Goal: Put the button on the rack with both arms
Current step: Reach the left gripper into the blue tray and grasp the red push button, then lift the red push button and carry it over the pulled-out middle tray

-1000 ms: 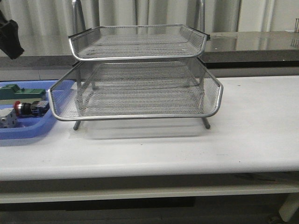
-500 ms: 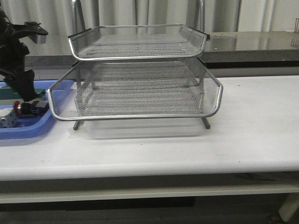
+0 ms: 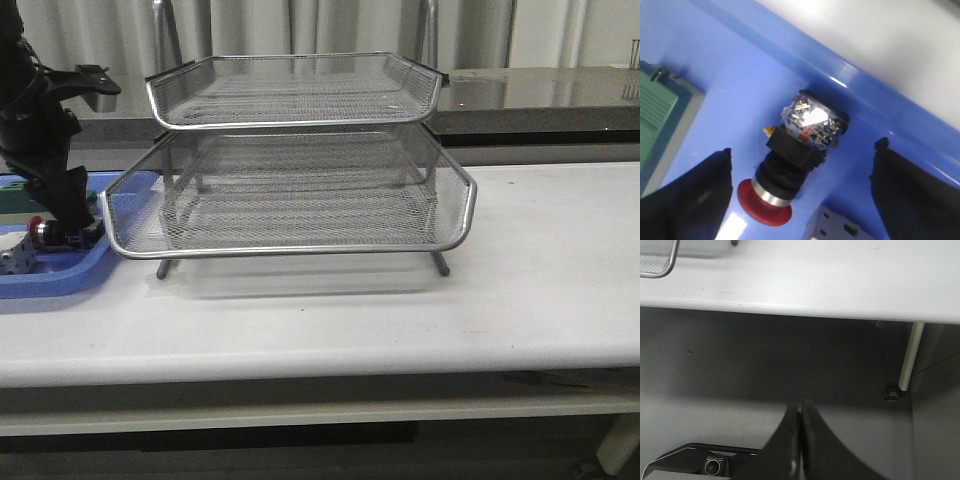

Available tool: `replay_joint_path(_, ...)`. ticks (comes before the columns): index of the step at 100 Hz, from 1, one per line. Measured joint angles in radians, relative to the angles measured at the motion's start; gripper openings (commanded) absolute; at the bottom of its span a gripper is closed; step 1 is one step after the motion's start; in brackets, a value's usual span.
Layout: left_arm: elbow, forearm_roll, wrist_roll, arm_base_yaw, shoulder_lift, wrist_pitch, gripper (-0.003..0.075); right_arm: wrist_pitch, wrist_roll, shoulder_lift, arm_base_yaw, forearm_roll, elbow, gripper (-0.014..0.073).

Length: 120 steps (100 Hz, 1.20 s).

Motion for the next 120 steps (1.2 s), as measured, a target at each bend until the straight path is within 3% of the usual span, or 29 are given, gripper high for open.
replay_joint_path(52, -0.007, -0.007, 0.004, 0.000, 0.072, -0.015, 0.0541, 0.000, 0.000, 0.000, 0.000, 0.000, 0.000, -0.0071)
replay_joint_path(64, -0.009, -0.021, 0.004, 0.000, 0.076, -0.013, 0.0433, 0.000, 0.000, 0.000, 0.000, 0.000, 0.000, -0.0071)
replay_joint_path(81, -0.026, -0.021, 0.004, 0.000, 0.081, -0.015, 0.0139, 0.000, 0.000, 0.000, 0.000, 0.000, 0.000, -0.0071)
replay_joint_path(93, -0.057, -0.021, 0.004, 0.000, 0.090, -0.010, -0.0021, 0.000, 0.000, 0.000, 0.000, 0.000, 0.000, -0.0071)
replay_joint_path(120, -0.203, -0.006, -0.026, 0.000, 0.097, 0.101, -0.0021, 0.000, 0.000, -0.002, 0.000, 0.000, 0.000, -0.0071)
